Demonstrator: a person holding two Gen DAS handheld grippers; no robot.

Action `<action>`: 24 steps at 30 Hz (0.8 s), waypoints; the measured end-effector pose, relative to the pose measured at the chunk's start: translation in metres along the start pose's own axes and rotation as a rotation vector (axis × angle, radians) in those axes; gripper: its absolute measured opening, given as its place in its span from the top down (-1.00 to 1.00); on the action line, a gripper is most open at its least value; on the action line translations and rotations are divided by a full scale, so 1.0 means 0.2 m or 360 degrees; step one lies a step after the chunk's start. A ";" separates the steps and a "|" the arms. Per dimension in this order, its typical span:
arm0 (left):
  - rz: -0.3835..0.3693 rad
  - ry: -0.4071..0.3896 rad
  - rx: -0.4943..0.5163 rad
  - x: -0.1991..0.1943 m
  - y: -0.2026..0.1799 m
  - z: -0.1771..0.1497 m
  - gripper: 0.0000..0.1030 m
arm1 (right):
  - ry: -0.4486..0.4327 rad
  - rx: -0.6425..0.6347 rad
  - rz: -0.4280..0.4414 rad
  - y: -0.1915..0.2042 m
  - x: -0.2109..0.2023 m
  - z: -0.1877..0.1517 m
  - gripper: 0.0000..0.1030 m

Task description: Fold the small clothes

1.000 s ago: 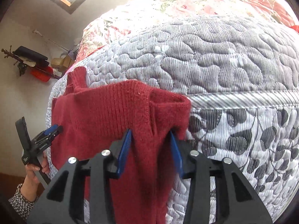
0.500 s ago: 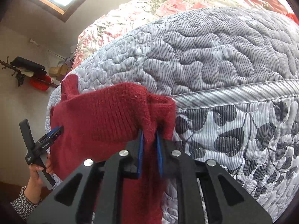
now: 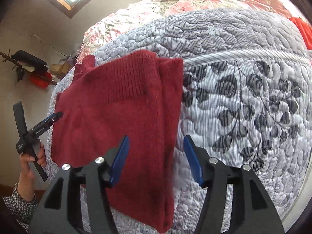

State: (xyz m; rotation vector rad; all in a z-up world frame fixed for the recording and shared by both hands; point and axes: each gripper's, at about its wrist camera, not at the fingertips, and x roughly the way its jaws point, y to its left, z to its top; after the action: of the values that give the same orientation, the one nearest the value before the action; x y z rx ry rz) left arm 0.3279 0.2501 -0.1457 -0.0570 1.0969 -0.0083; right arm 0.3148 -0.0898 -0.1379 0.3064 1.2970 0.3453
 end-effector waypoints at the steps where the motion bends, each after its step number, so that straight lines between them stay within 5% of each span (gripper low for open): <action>1: 0.0000 -0.0002 0.0008 -0.01 -0.01 0.00 -0.48 | 0.0017 0.0008 -0.0003 -0.01 0.01 -0.03 -0.12; 11: 0.0025 -0.0055 0.0082 -0.09 -0.07 -0.04 -0.49 | 0.0136 0.0109 0.0086 -0.07 0.15 -0.16 -0.14; 19: 0.0013 -0.0085 0.0096 -0.13 -0.10 -0.04 -0.49 | 0.0164 0.0051 0.0169 0.03 0.19 -0.13 0.39; 24: 0.0012 -0.0075 0.0094 -0.12 -0.09 -0.03 -0.54 | 0.0053 -0.0033 0.0157 0.13 0.04 -0.13 0.50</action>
State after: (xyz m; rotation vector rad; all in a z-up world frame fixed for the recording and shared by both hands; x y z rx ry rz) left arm 0.3122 0.2325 -0.1260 0.0001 1.0492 -0.0321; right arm 0.2905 -0.0628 -0.1410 0.3488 1.3131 0.4488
